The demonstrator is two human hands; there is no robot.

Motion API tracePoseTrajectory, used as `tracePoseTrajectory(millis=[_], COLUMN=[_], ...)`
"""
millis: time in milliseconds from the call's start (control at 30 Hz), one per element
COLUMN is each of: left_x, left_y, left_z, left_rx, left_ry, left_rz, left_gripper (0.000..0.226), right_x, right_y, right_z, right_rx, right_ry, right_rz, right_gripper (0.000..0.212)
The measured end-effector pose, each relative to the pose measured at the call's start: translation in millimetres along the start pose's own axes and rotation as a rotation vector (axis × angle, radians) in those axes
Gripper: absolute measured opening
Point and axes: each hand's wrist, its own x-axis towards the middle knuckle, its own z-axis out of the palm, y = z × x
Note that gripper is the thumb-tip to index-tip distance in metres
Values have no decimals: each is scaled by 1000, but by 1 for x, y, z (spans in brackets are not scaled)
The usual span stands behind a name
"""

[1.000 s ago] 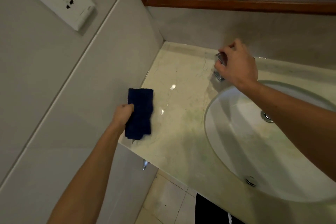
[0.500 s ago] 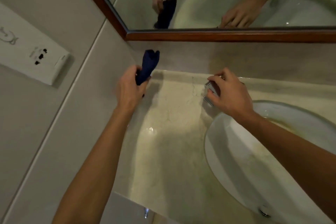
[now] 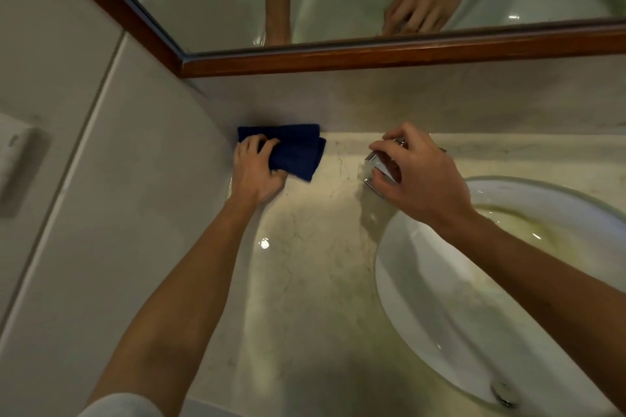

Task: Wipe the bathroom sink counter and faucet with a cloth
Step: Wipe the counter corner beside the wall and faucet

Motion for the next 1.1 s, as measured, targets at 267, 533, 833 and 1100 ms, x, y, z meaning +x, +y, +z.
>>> tracePoseTrajectory(millis=[267, 533, 833, 1100], left_x=[-5, -5, 5, 3], left_y=[17, 141, 31, -14], left_z=[8, 33, 8, -20], left_rx=[-119, -147, 75, 213], left_ry=[-46, -110, -96, -218], left_rz=[-67, 85, 56, -14], left_gripper=[64, 53, 70, 59], right_x=[1, 0, 0, 1], right_y=[-2, -6, -6, -10], right_z=[1, -1, -6, -8], right_rx=[-5, -25, -21, -12], right_ry=[5, 12, -57, -63], right_rz=[3, -32, 9, 29], right_gripper=[37, 39, 44, 46])
